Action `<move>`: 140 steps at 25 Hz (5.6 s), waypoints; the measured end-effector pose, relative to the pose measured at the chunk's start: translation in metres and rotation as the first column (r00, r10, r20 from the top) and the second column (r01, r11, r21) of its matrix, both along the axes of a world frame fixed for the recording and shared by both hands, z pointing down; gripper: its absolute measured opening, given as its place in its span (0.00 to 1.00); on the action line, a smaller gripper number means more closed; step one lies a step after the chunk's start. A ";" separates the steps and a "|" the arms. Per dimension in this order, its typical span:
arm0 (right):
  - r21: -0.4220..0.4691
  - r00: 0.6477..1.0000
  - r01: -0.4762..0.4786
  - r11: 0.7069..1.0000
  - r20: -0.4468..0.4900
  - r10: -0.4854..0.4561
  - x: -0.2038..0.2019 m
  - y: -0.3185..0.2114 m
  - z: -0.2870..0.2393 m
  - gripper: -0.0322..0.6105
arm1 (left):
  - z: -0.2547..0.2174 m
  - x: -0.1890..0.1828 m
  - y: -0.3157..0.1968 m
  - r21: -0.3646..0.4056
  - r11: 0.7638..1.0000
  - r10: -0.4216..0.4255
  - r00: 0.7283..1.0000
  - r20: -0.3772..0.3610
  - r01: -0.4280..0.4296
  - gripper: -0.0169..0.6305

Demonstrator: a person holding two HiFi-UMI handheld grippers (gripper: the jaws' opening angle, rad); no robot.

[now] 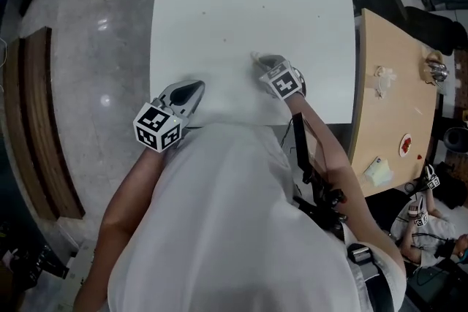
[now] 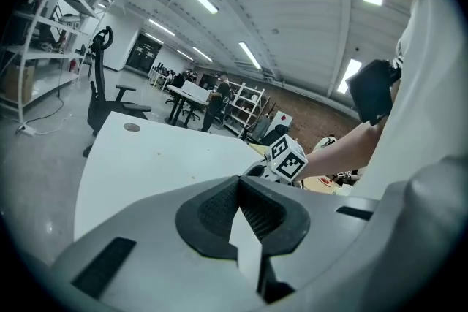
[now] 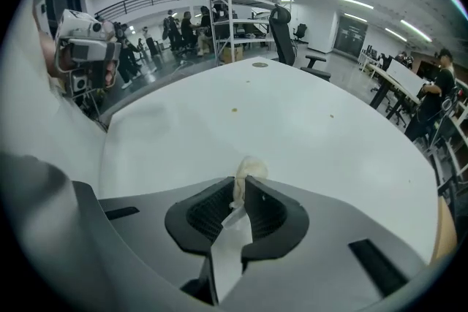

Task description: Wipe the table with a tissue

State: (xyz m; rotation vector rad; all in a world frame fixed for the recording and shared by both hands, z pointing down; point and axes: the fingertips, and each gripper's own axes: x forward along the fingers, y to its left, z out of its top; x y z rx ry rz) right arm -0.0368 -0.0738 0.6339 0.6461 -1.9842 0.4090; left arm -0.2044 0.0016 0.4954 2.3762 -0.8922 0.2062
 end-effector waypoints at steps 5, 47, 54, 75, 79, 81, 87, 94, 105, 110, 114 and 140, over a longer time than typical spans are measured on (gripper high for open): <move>-0.113 0.933 -0.202 0.973 0.280 0.226 -0.013 0.010 -0.016 0.13 | 0.002 -0.005 0.002 0.003 1.000 0.027 1.000 -0.005 -0.027 0.04; 0.123 0.990 0.129 0.984 -0.082 -0.119 -0.074 -0.078 0.002 0.13 | 0.026 -0.073 0.001 -0.052 0.987 -0.152 0.988 -0.009 0.151 0.04; 0.146 0.969 0.238 0.960 -0.108 -0.224 -0.093 -0.052 0.000 0.13 | 0.025 -0.071 -0.002 -0.044 0.989 -0.140 0.990 -0.015 0.139 0.04; -0.013 0.970 0.000 1.000 0.243 0.003 -0.105 -0.081 -0.025 0.13 | 0.029 -0.070 -0.002 -0.057 0.984 -0.172 0.985 -0.029 0.170 0.04; 0.050 0.986 0.023 0.999 0.163 -0.031 -0.117 -0.126 -0.022 0.13 | 0.031 -0.076 0.002 -0.063 0.980 -0.190 0.982 -0.022 0.188 0.04; 0.075 0.992 0.034 0.997 0.122 -0.043 -0.124 -0.143 -0.020 0.13 | 0.031 -0.080 0.003 -0.067 0.978 -0.200 0.980 -0.019 0.199 0.04; 0.147 0.998 0.068 0.987 -0.016 -0.066 -0.132 -0.167 -0.006 0.13 | 0.033 -0.092 0.012 -0.085 0.965 -0.249 0.968 -0.017 0.246 0.04; 0.147 0.967 0.240 0.960 -0.123 -0.223 -0.157 -0.142 0.004 0.13 | 0.038 -0.096 0.016 -0.083 0.966 -0.246 0.969 -0.019 0.244 0.04; 0.096 0.883 0.469 0.878 -0.068 -0.464 -0.202 -0.054 0.002 0.13 | 0.033 -0.090 0.017 -0.071 0.973 -0.220 0.975 -0.028 0.218 0.04; 0.024 0.834 0.547 0.837 0.063 -0.547 -0.212 -0.013 -0.003 0.13 | 0.028 -0.083 0.018 -0.064 0.978 -0.198 0.980 -0.027 0.196 0.04; 0.048 0.882 0.413 0.909 0.225 -0.413 -0.208 -0.010 -0.026 0.13 | 0.024 -0.078 0.018 -0.069 0.983 -0.173 0.985 -0.026 0.171 0.04; 0.058 0.944 -0.270 0.961 0.211 0.253 0.061 -0.169 -0.013 0.13 | 0.015 0.040 -0.005 -0.100 0.987 -0.122 0.992 0.031 0.125 0.04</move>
